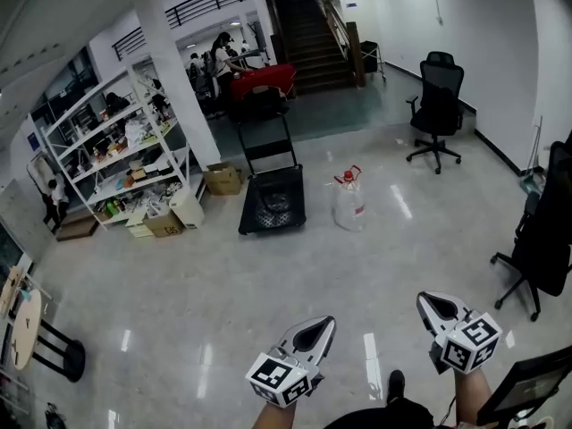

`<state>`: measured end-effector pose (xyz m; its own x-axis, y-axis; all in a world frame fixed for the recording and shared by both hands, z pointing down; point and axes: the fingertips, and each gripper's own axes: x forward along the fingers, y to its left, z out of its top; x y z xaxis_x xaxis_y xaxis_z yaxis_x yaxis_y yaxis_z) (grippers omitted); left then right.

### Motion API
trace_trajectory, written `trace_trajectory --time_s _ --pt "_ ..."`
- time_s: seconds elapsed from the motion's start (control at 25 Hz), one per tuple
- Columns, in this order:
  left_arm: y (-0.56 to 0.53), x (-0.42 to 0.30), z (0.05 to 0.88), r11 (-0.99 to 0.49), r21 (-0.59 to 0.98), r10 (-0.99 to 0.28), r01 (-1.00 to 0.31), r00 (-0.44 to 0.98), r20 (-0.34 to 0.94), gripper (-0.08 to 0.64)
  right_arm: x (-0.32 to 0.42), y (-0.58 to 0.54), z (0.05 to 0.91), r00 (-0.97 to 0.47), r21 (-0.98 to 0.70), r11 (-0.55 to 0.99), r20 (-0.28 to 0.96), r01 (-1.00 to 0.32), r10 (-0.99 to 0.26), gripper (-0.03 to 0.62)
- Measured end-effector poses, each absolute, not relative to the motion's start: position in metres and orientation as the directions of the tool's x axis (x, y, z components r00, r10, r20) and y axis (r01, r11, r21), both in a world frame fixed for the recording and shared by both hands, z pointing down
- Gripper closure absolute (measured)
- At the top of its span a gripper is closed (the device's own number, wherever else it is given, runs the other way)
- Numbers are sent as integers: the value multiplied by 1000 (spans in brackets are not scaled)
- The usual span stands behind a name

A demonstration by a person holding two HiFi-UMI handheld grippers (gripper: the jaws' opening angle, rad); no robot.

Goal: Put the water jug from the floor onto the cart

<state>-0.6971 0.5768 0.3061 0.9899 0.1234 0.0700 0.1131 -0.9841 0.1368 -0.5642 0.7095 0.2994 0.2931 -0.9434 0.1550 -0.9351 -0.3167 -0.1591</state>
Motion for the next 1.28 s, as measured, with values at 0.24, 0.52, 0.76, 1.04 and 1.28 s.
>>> trace_trajectory --time_s 0.24,0.52,0.76,1.04,1.28 --pt "566 -592 296 -989 118 102 94 992 67 560 -451 697 297 257 -160 -275 121 -948 -959 592" --pt "541 -499 300 -990 138 31 17 995 98 560 -343 684 293 234 -133 -249 122 -959 -965 592" --pt "501 -443 309 -991 134 35 17 991 131 560 -286 630 303 201 -140 -218 131 -966 -971 592" --pt "396 -372 334 -987 153 62 43 991 118 560 -214 522 325 237 -161 -261 152 -952 -959 592" --pt "304 -315 325 -979 145 159 143 981 108 560 -164 419 311 277 -155 -300 153 -941 -949 592"
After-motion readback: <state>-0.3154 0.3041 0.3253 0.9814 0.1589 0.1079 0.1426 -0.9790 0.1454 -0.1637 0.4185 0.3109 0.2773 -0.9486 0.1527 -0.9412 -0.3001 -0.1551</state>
